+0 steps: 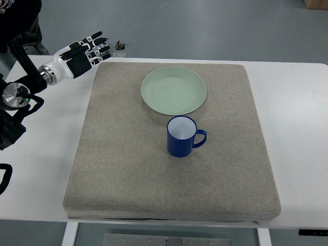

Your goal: Place cup left of plate with left hand

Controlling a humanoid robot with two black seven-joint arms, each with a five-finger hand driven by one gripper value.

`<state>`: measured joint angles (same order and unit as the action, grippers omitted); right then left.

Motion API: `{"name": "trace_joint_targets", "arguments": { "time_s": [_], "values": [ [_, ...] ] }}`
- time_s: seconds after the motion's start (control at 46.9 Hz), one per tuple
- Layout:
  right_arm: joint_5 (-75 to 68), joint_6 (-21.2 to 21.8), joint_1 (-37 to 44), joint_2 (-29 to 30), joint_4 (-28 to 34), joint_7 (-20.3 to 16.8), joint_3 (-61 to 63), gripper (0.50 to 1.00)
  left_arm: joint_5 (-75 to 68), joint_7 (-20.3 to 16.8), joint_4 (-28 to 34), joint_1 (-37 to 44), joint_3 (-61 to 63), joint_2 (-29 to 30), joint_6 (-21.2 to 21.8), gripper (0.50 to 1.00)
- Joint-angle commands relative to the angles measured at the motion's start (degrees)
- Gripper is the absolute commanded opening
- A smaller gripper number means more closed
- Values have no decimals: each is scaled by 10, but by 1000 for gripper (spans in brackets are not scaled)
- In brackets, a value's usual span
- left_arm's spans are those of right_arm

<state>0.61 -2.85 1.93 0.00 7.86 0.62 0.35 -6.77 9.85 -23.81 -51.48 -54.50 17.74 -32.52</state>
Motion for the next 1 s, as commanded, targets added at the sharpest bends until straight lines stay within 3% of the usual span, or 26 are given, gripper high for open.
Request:
{"name": "trace_joint_targets", "arguments": {
  "time_s": [0.0, 0.32, 0.597, 0.704, 0.875, 0.981],
  "values": [
    [0, 0, 0, 0, 0, 0, 0, 934, 0, 0, 0, 1, 0, 0, 0, 999],
    [0, 0, 0, 0, 1, 0, 0, 934, 1, -4, 5, 2, -1, 4, 0, 999],
    [0, 0, 0, 0, 0, 0, 0, 934, -20, -37, 9, -1, 14, 26, -25, 996],
    [0, 0, 0, 0, 1, 0, 0, 934, -55, -81, 1, 0, 15, 44, -25, 996],
    [0, 0, 0, 0, 1, 0, 0, 934, -177, -188, -90, 29, 14, 105, -25, 996],
    [0, 0, 0, 0, 0, 0, 0, 934, -197, -204, -162, 66, 13, 127, -25, 996]
  ]
}}
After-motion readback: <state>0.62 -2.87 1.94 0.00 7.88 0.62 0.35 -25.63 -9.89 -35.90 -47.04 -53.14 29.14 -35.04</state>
